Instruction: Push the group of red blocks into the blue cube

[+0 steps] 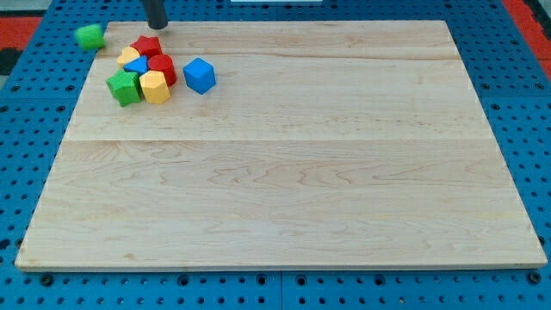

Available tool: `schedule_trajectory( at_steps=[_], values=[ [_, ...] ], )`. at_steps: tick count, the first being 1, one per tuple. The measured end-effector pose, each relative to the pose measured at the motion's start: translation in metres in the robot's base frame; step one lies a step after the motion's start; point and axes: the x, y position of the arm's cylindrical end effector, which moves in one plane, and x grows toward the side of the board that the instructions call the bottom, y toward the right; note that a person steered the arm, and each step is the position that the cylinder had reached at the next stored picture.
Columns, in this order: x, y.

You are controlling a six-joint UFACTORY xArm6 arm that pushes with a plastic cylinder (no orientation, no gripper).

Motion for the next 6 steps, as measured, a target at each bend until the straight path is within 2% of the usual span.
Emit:
schedule_trajectory(
  at_steps=[1,3,4,6],
  values=[
    [0.0,0.002],
    [0.07,-0.028],
    [0.114,-0.014],
    [0.117,0.041]
  ],
)
